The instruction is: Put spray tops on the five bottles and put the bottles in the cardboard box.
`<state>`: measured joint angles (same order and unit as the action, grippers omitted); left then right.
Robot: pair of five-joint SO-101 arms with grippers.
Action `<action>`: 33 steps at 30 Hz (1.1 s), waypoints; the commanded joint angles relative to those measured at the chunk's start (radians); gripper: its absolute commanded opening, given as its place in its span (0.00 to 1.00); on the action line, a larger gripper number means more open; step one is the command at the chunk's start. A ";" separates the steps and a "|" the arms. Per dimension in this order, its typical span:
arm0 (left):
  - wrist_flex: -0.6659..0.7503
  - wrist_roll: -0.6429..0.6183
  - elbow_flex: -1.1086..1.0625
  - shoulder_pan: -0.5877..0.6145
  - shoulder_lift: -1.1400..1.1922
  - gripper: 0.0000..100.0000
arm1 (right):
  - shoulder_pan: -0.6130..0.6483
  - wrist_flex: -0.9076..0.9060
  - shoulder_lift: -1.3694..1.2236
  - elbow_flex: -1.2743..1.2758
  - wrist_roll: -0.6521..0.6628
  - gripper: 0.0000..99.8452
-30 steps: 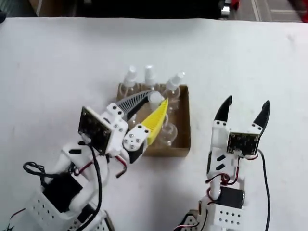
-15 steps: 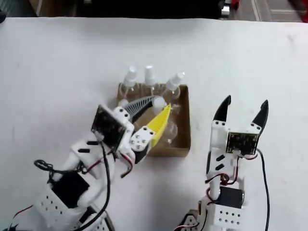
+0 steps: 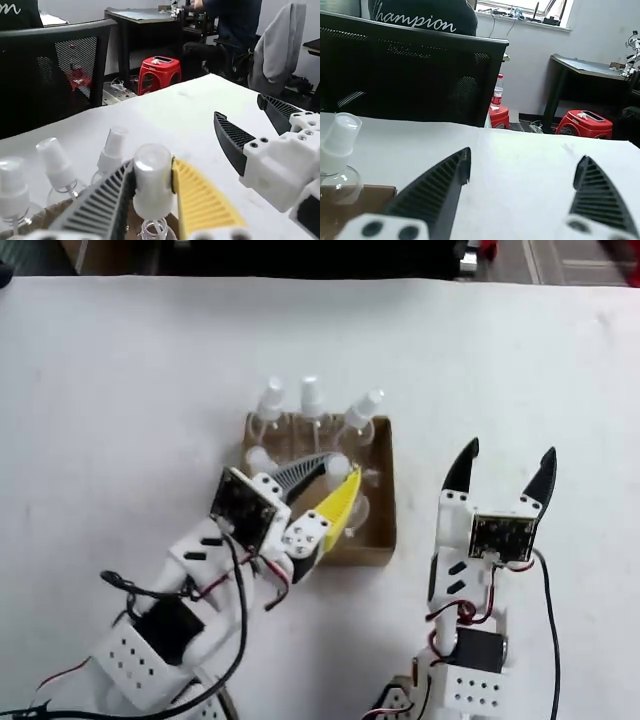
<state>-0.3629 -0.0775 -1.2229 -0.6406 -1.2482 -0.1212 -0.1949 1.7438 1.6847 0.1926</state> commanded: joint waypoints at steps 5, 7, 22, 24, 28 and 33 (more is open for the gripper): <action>0.055 -0.014 0.008 -0.018 0.059 0.02 | 0.004 0.018 -0.007 0.009 0.012 0.31; 0.078 -0.014 0.008 -0.018 0.117 0.02 | 0.004 0.018 -0.007 0.009 0.012 0.31; 0.095 -0.020 0.069 -0.015 0.314 0.07 | 0.005 0.018 -0.007 0.009 0.012 0.31; 0.034 -0.021 0.091 -0.018 0.312 0.12 | 0.007 0.018 -0.007 0.009 0.012 0.31; -0.120 -0.023 0.186 -0.013 0.312 0.15 | 0.007 0.018 -0.008 0.009 0.012 0.31; -0.190 -0.023 0.270 -0.018 0.312 0.15 | 0.007 0.018 -0.008 0.009 0.012 0.31</action>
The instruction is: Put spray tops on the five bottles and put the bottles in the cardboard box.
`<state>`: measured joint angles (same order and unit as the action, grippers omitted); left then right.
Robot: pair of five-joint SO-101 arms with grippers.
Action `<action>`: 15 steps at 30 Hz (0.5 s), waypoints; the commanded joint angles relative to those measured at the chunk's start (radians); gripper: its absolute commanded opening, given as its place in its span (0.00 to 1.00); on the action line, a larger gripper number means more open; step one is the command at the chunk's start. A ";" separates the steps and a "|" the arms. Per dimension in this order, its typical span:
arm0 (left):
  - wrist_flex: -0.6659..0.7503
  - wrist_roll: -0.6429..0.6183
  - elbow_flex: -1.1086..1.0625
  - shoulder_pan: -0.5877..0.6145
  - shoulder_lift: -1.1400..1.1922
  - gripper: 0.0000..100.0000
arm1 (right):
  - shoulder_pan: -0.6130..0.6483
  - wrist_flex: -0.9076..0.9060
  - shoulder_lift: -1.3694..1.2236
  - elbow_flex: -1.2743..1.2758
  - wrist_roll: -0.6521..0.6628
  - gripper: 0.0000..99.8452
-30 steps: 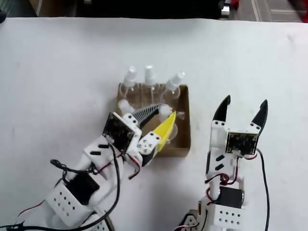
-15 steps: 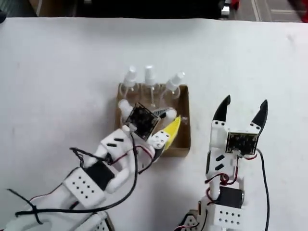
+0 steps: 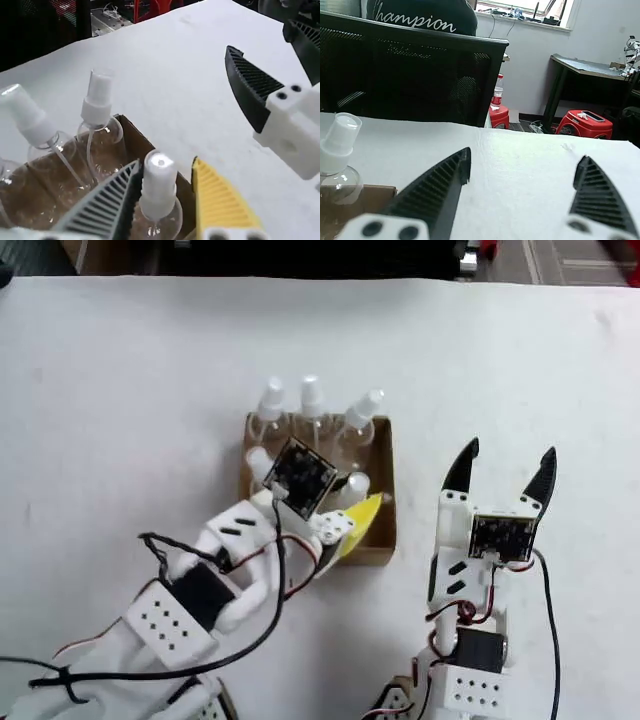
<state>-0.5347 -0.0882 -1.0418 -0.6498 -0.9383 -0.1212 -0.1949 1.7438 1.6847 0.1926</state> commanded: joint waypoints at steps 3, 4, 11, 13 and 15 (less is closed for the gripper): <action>-0.009 -0.012 0.103 -0.007 0.002 0.15 | 0.007 0.018 -0.008 0.009 0.011 0.31; -0.011 -0.012 0.120 -0.004 0.002 0.15 | 0.007 0.018 -0.008 0.009 0.011 0.31; -0.137 -0.012 0.310 0.042 0.002 0.15 | 0.007 0.018 -0.008 0.009 0.008 0.31; -0.212 -0.012 0.391 0.061 0.002 0.15 | 0.007 0.018 -0.008 0.009 0.008 0.31; -0.284 -0.011 0.483 0.079 0.002 0.15 | 0.007 0.018 -0.008 0.009 0.006 0.31</action>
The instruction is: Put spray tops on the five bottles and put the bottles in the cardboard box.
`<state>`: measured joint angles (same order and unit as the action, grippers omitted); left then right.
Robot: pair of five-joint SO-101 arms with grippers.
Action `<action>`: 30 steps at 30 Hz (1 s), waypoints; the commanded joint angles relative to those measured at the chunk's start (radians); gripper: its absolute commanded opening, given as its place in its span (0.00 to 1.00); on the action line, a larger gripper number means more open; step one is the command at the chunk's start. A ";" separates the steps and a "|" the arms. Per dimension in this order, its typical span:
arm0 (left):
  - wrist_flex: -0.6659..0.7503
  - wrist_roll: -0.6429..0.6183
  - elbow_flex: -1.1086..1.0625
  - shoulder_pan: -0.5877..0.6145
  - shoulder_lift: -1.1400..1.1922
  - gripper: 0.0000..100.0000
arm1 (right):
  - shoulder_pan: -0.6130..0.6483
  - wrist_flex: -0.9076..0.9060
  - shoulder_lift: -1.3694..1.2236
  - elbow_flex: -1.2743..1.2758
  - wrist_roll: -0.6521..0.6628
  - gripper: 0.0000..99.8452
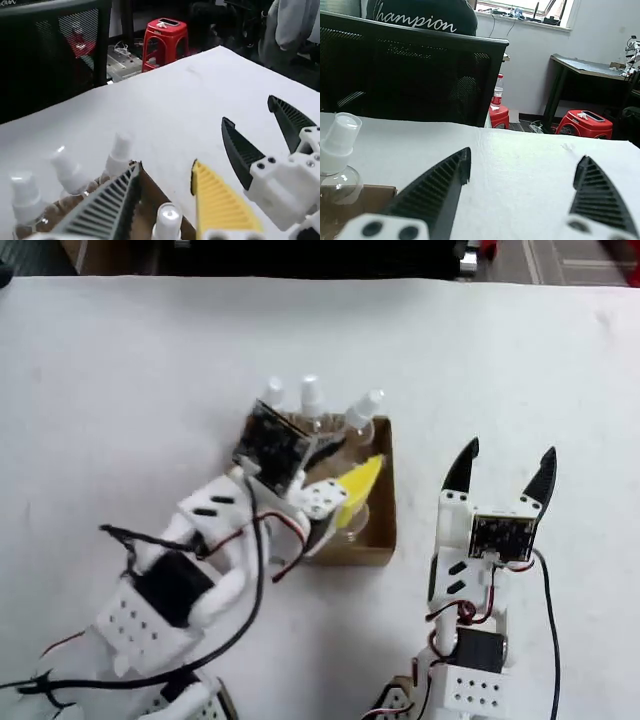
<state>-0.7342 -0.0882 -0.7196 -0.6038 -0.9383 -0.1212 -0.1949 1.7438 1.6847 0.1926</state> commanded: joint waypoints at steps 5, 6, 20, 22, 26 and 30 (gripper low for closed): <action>-0.284 -0.006 0.382 0.117 0.002 0.15 | 0.007 0.018 -0.008 0.009 0.006 0.31; -0.310 -0.005 0.402 0.142 0.002 0.15 | 0.007 0.018 -0.008 0.009 0.006 0.31; -0.695 -0.002 0.675 0.581 0.002 0.15 | 0.007 0.016 -0.008 0.009 0.006 0.31; -0.769 0.031 0.724 0.587 0.002 0.15 | 0.007 0.016 -0.008 0.009 0.008 0.31; -0.830 0.186 0.750 0.587 0.002 0.03 | 0.007 0.016 -0.008 0.009 0.012 0.28; -0.862 0.255 0.750 0.598 0.002 0.02 | 0.007 0.016 -0.008 0.009 0.014 0.03</action>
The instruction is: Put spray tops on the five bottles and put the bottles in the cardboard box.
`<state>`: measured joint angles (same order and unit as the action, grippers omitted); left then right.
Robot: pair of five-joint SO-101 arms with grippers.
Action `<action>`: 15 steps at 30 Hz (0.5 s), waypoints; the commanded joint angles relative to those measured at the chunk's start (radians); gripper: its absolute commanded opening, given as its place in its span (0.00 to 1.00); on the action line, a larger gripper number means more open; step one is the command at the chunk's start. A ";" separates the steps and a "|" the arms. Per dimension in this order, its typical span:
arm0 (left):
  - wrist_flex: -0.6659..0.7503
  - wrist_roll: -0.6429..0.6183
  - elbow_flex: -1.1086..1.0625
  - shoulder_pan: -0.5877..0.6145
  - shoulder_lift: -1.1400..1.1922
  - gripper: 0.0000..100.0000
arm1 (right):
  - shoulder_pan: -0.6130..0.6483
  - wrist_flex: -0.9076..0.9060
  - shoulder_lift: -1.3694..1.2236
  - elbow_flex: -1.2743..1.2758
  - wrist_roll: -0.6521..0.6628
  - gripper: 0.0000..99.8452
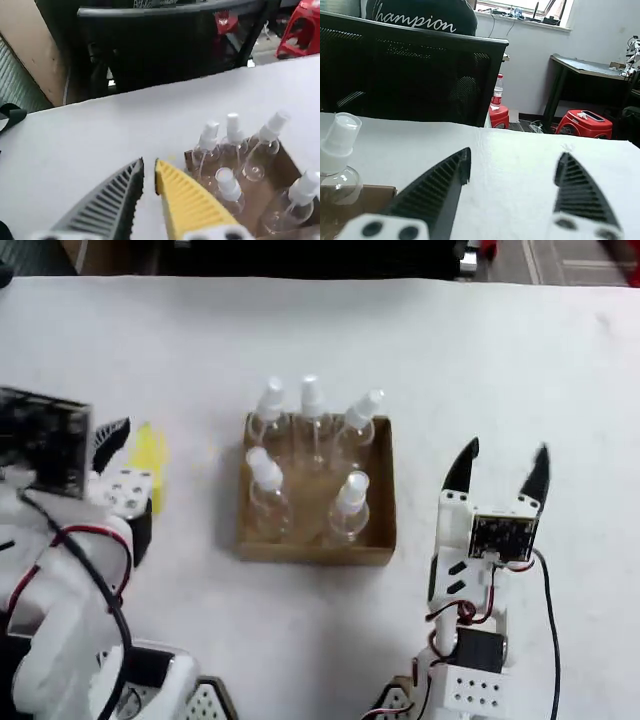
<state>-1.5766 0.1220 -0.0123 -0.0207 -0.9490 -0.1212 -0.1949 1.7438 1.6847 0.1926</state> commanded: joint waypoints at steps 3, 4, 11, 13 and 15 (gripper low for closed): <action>-0.028 0.043 0.043 0.033 0.013 0.02 | 0.007 0.016 -0.008 0.009 0.014 0.06; -0.031 0.043 0.043 0.044 0.013 0.02 | 0.007 0.016 -0.008 0.009 0.014 0.04; -0.157 0.051 0.043 0.191 0.012 0.02 | 0.007 0.016 -0.008 0.009 0.014 0.02; -0.176 0.052 0.041 0.259 0.012 0.02 | 0.007 0.016 -0.008 0.009 0.014 0.02; -0.166 0.052 0.025 0.326 0.012 0.02 | 0.007 0.016 -0.008 0.009 0.014 0.02</action>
<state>-1.7407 0.1649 -0.0123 0.2171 -0.9490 -0.1212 -0.1949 1.7438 1.6847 0.1926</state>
